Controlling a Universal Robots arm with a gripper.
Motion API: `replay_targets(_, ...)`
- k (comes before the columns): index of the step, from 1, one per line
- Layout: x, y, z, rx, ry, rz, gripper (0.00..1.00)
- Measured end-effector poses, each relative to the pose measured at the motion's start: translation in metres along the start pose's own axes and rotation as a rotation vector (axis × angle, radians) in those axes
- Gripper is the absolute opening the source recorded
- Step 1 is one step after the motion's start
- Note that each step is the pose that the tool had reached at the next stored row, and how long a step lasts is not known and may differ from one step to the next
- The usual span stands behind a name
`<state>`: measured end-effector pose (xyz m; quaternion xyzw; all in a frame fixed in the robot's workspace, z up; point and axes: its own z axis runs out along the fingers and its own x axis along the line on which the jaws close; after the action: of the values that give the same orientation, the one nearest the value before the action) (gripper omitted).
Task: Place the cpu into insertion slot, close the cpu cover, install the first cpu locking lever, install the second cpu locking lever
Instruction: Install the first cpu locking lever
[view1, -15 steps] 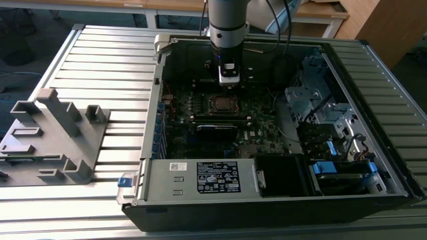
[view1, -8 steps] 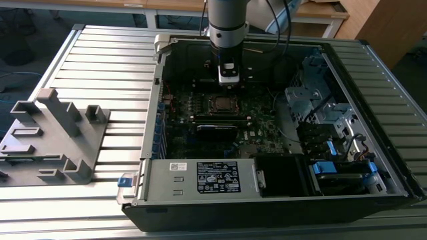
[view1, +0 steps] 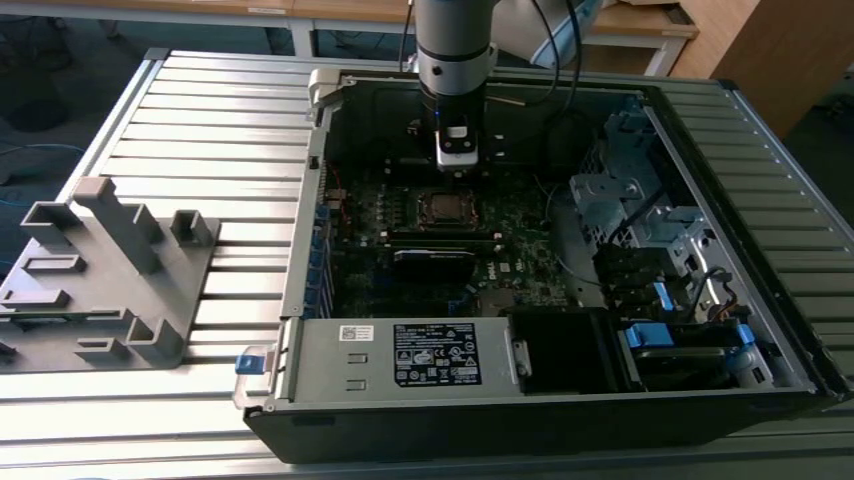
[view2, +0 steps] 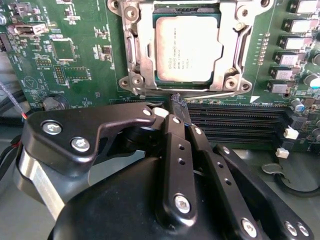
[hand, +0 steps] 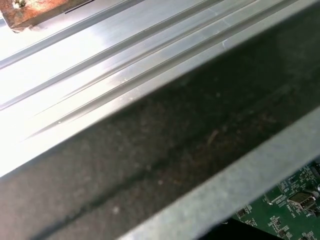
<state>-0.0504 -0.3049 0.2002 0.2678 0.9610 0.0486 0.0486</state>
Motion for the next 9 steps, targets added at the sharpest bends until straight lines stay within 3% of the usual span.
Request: replay_targets(9,-0.0001,0.0,0.0002,-0.0023,0.0012,0.0,0.11)
